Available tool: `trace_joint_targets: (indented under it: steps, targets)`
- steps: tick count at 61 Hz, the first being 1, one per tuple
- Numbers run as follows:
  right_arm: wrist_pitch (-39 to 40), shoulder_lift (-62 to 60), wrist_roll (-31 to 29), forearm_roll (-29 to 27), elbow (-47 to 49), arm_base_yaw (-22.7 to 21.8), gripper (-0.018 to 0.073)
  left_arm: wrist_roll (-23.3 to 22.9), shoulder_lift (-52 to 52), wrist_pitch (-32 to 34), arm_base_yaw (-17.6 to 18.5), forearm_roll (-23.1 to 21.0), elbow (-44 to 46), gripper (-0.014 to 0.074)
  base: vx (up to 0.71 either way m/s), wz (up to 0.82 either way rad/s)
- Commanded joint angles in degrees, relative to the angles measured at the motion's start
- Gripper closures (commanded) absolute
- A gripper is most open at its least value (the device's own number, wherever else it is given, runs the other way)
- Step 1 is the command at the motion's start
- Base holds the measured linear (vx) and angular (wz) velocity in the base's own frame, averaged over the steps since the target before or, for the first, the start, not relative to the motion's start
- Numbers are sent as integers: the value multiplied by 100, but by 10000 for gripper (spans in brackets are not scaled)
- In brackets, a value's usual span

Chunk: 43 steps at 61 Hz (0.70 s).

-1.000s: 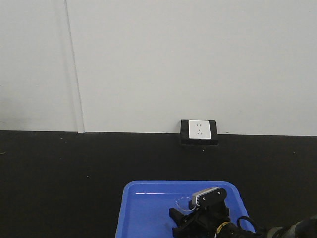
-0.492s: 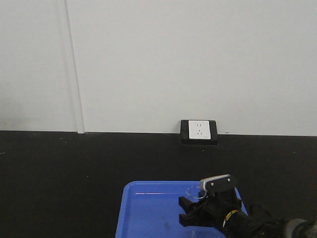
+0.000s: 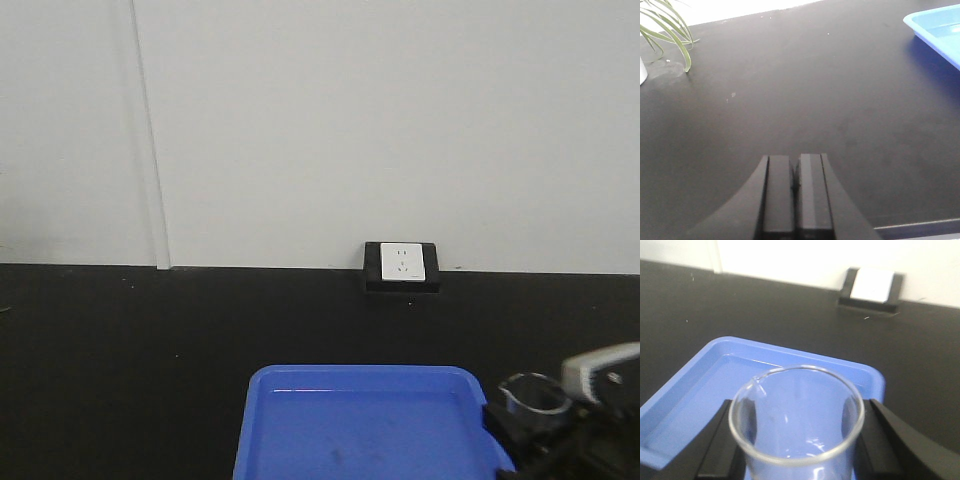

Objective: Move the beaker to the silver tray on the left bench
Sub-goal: 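Close the right gripper on the beaker and lift it, then hold the beaker in the right gripper while the base turns away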

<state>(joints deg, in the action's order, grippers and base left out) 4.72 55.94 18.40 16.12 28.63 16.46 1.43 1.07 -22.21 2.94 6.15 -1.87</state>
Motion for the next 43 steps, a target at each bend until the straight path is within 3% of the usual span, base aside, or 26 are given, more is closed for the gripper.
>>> trace_joint_targets:
  steps: [1, 8, 16, 43]
  targets:
    - [-177, -1115, -30, -28, -297, -15, 573, -11, 41, 446, 41, -2, -114, 595, 0, 0]
    - [-862, -2367, -30, 4, -659, -15, 573, -11, 41, 446, 41, -2, -114, 595, 0, 0]
    - [-1068, -3199, -30, 145, -947, -15, 573, -11, 41, 446, 41, -2, -114, 595, 0, 0]
    - [-1330, -3386, -36, 126, -990, -15, 571, -11, 41, 446, 41, -2, -114, 595, 0, 0]
